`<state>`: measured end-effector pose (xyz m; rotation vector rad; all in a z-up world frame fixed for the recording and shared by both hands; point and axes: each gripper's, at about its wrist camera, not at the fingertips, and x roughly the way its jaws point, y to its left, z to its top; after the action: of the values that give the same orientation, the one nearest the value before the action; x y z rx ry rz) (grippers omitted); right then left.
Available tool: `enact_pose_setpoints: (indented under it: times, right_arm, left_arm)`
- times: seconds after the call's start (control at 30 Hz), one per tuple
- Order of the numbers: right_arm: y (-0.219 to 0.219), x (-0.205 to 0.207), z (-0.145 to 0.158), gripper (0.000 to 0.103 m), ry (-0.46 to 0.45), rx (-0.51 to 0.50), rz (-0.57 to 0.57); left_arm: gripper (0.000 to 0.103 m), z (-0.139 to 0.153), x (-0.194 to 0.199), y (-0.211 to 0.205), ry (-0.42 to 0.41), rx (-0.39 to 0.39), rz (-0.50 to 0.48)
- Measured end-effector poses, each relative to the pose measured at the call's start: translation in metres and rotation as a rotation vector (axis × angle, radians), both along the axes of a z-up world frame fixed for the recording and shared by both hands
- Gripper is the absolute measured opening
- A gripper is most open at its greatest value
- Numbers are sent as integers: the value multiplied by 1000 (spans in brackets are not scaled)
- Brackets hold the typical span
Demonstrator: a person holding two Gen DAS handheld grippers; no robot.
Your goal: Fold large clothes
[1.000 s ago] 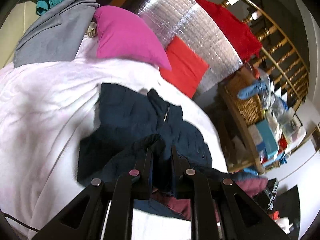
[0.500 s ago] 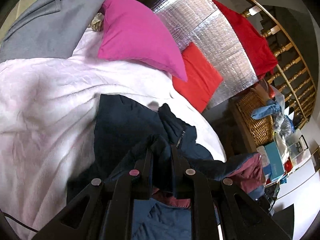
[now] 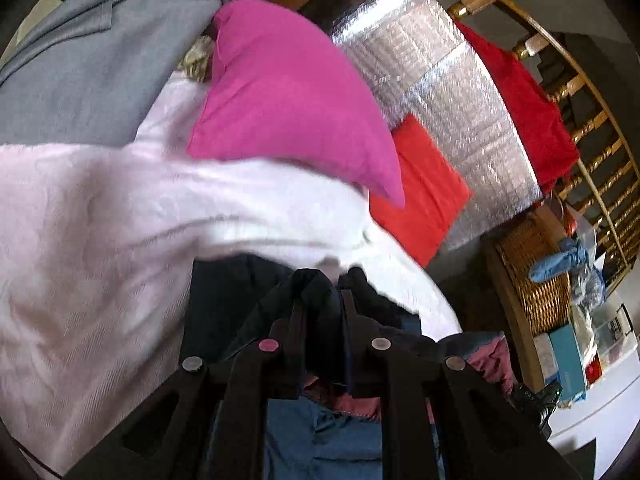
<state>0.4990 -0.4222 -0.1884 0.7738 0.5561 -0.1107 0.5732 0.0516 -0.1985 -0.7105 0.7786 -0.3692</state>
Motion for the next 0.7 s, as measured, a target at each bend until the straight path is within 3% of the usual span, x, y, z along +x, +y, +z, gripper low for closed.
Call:
enact_pose_setpoints:
  times: [0.1, 0.17, 0.2, 0.23, 0.27, 0.3, 0.4, 0.47, 0.57, 0.7]
  right_arm:
    - [-6, 15, -9, 21, -4, 69, -29]
    - [-8, 21, -17, 28, 23, 123, -41]
    - [-10, 20, -21, 40, 22, 160, -42]
    - [-13, 15, -24, 62, 3, 196, -50]
    - [-16, 5, -23, 75, -29, 208, -78]
    - [-19, -5, -20, 90, -67, 200, -112]
    - [-29, -46, -14, 93, -153, 198, -160]
    - [-33, -69, -18, 93, -142, 215, -140]
    - [-28, -106, -28, 93, -127, 205, -119]
    - [-14, -145, -52, 93, -98, 249, -89]
  left_arm:
    - [21, -4, 3, -3, -4, 14, 27]
    - [37, -3, 5, -6, 9, 35, 20]
    - [43, -1, 2, -6, -3, 38, 27]
    - [61, 5, -3, -4, -34, 53, 61]
    - [78, 12, -10, -2, -70, 70, 103]
    - [83, 20, -19, 1, -118, 79, 144]
    - [89, 45, -45, 8, -243, 59, 200]
    - [92, 49, -52, 6, -239, 60, 194]
    - [92, 44, -54, -5, -172, 75, 150]
    - [92, 21, -59, -22, -8, 124, 119]
